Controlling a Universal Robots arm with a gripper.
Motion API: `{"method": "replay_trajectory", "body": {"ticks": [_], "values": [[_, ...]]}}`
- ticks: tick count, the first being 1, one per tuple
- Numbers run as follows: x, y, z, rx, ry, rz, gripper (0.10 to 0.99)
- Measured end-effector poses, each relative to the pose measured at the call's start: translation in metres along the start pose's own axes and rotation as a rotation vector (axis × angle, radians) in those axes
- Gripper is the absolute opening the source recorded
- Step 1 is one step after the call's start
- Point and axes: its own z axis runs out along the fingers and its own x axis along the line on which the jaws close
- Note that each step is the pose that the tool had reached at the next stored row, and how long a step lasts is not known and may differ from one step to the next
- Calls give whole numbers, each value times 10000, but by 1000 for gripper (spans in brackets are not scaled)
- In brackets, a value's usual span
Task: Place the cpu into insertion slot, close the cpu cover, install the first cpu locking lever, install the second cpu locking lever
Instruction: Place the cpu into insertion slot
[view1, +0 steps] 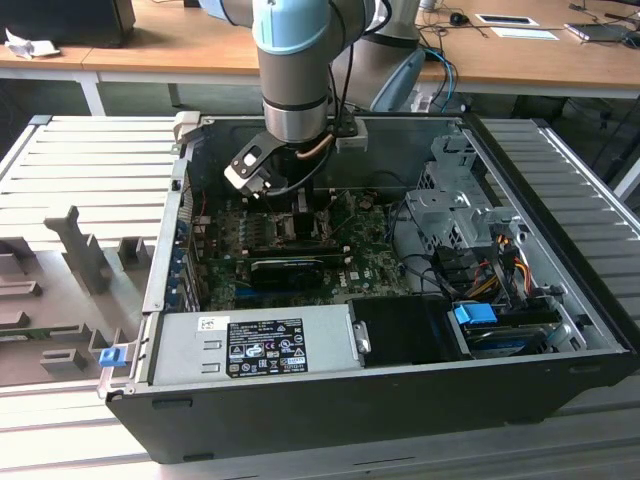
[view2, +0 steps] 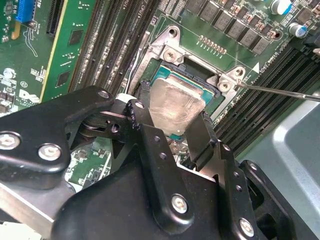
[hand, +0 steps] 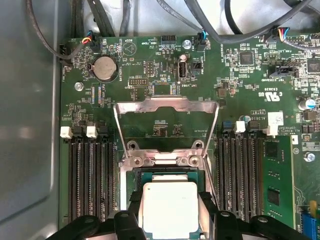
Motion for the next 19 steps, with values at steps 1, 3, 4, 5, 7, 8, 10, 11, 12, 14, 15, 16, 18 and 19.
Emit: {"method": "replay_trajectory", "body": {"ticks": [1, 3, 4, 5, 7, 8, 10, 11, 12, 14, 15, 16, 18, 19], "values": [[0, 0, 1, -1, 1, 0, 529], [5, 0, 8, -3, 5, 2, 529], [21, 1, 9, -1, 1, 0, 537], [29, 1, 13, -2, 2, 1, 604], [40, 2, 21, -2, 2, 0, 604], [42, 2, 23, -2, 3, 0, 604], [45, 1, 25, 0, 2, -1, 604], [46, 1, 25, 0, 2, 0, 604], [46, 2, 20, 1, 1, 0, 604], [47, 6, -30, 3, -44, -3, 604], [48, 6, -33, 2, -47, -4, 604], [47, 6, -34, 1, -46, -5, 604], [34, 6, -42, 2, -50, -4, 588], [26, 7, -45, 2, -49, -5, 400]]}}
